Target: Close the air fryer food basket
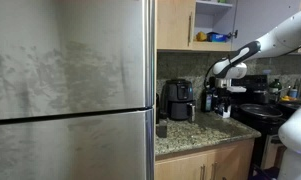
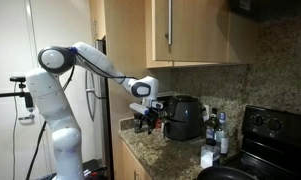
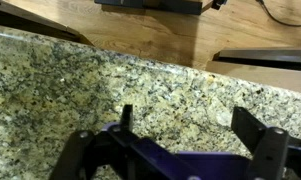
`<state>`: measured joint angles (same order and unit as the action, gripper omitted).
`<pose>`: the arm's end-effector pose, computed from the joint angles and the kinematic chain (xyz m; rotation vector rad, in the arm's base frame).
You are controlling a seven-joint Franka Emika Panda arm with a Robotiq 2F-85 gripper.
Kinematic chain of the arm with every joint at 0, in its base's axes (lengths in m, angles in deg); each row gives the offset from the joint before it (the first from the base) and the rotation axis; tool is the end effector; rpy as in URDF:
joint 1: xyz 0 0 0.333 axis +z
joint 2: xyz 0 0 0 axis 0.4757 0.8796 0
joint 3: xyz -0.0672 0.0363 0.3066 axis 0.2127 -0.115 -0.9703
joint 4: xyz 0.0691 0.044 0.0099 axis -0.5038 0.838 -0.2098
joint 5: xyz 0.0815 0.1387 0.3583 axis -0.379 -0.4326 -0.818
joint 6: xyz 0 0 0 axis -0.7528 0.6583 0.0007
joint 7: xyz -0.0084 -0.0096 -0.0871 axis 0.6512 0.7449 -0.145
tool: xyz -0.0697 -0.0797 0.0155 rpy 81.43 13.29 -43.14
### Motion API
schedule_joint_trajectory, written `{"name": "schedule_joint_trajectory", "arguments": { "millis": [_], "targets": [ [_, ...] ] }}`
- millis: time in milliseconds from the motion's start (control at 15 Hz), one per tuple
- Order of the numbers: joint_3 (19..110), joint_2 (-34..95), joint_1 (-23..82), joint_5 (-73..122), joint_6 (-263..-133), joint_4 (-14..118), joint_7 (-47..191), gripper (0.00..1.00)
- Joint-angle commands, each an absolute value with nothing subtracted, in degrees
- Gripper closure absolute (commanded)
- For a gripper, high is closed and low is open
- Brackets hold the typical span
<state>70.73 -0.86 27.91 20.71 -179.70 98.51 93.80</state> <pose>0.4290 -0.0834 0.3942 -3.0431 -0.1670 0.1779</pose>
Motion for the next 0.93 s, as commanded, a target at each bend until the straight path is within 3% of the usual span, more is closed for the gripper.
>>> {"name": "schedule_joint_trajectory", "arguments": {
  "millis": [0, 533, 867],
  "targets": [
    [69.58, -0.79, 26.73, 20.39, -179.61, 98.45, 94.04, 0.00],
    [63.97, 9.94, 27.48, 22.51, -198.49, 84.85, 81.51, 0.00],
    [63.50, 10.39, 27.42, 21.67, -198.74, 84.70, 80.62, 0.00]
  ]
}}
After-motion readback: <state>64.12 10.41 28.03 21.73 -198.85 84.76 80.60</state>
